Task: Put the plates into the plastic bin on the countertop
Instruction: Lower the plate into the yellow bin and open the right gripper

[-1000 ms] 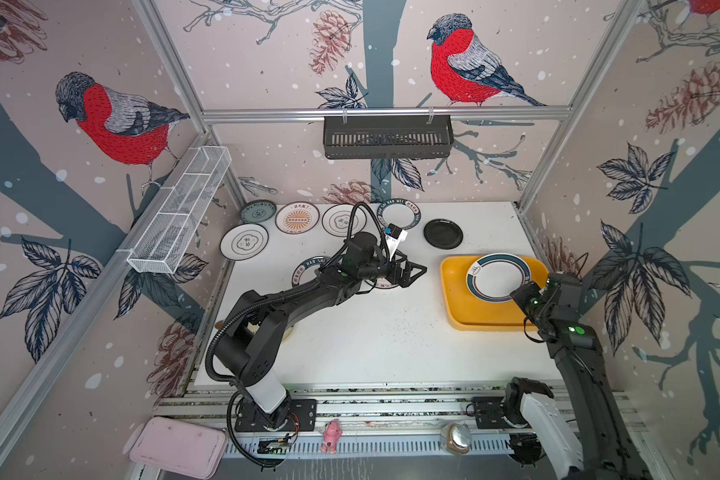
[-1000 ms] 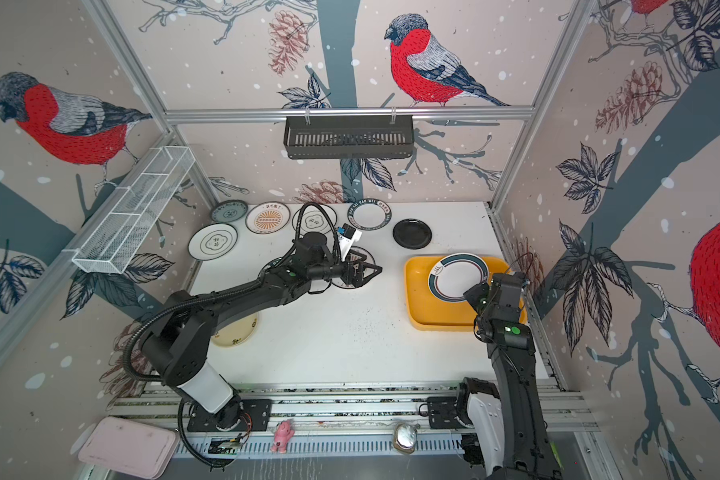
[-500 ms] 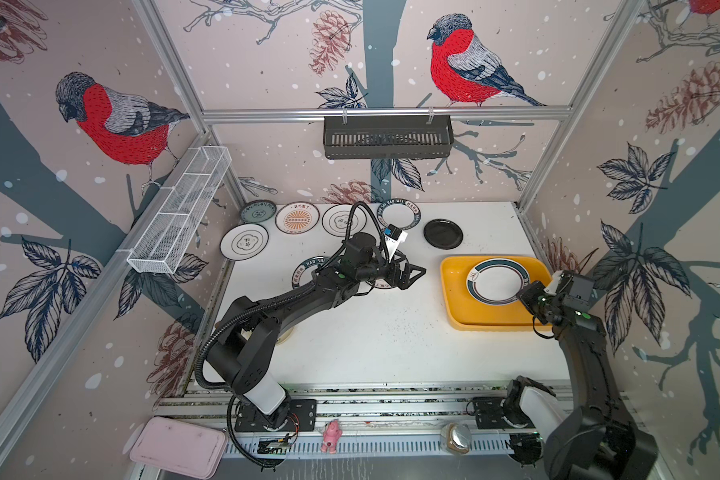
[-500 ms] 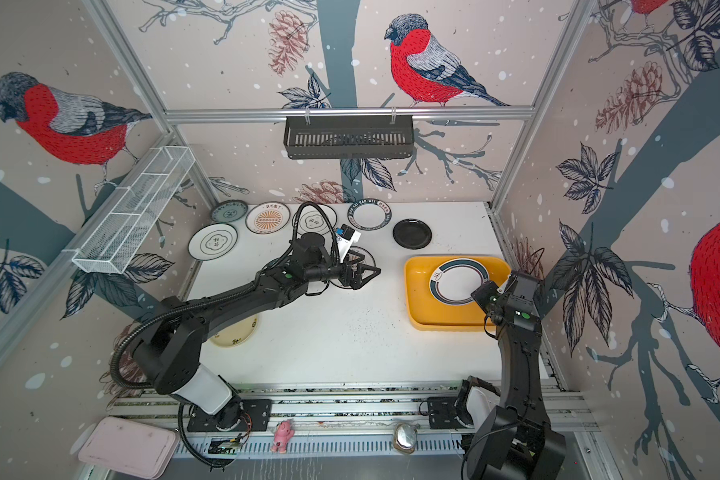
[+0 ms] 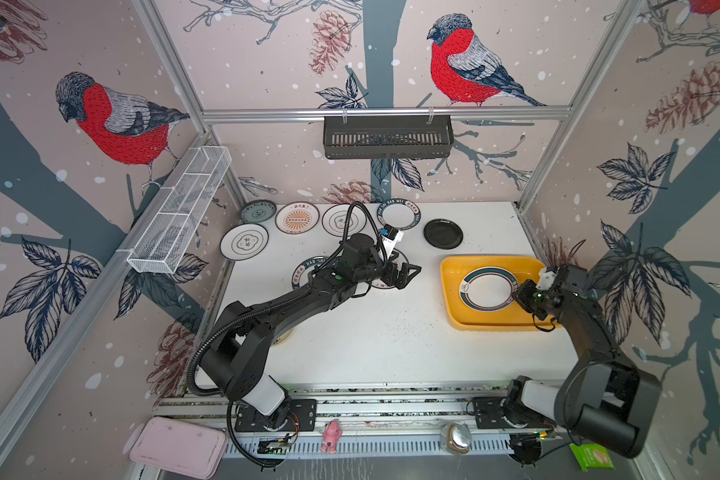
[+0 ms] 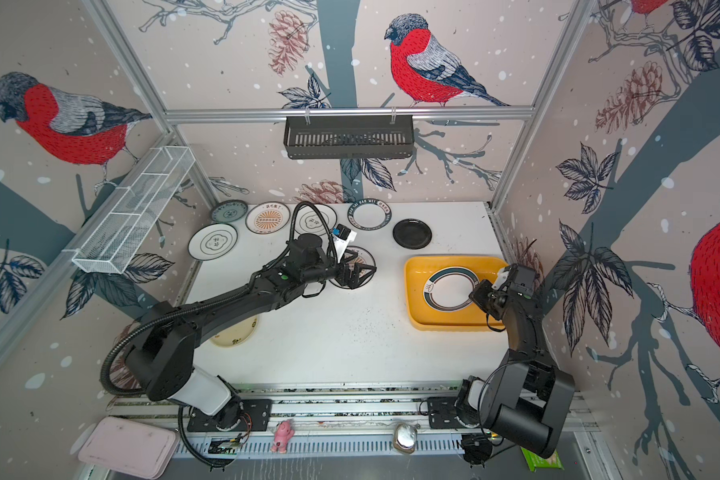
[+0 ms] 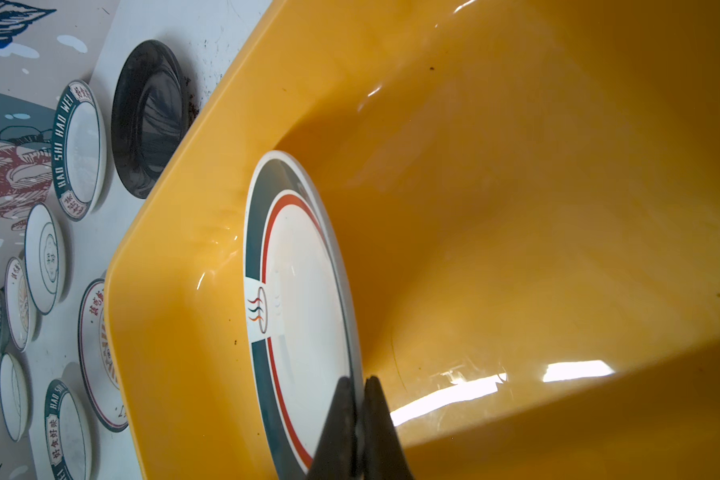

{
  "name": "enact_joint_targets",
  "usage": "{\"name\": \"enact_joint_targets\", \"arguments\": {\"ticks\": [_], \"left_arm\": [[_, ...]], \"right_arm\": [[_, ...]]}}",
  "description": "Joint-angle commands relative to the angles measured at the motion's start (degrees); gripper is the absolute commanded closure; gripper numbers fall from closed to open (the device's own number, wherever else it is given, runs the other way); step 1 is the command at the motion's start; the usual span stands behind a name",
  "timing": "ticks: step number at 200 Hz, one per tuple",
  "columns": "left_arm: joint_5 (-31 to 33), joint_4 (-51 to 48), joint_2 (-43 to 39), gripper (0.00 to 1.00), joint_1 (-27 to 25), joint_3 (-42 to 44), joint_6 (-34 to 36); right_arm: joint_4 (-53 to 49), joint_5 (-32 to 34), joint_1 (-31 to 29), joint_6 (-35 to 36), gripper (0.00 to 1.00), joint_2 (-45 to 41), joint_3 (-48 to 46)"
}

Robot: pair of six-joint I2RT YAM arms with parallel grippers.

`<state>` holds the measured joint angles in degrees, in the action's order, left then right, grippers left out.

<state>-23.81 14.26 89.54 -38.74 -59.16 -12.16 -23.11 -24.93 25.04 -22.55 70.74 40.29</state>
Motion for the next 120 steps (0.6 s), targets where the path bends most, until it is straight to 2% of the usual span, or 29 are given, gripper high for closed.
{"name": "enact_joint_targets", "arguments": {"ticks": [1,38,70,120], "left_arm": [[1.02,0.35,-0.33,0.03,-0.10,0.18,0.83],[1.13,0.19,-0.16,0.03,-0.11,0.11,1.12],[1.57,0.15,0.11,0.04,-0.11,0.33,1.33],[0.55,2.76,0.20,0.03,0.01,1.68,-0.35]], "right_arm": [[2.28,-0.79,0.48,0.32,0.99,0.80,0.40],[1.82,1.01,1.50,0.31,0.95,4.62,0.49],[2.52,1.78,1.91,0.13,0.84,5.85,0.39],[3.12,3.84,2.33,-0.22,0.83,9.24,1.37]]}}
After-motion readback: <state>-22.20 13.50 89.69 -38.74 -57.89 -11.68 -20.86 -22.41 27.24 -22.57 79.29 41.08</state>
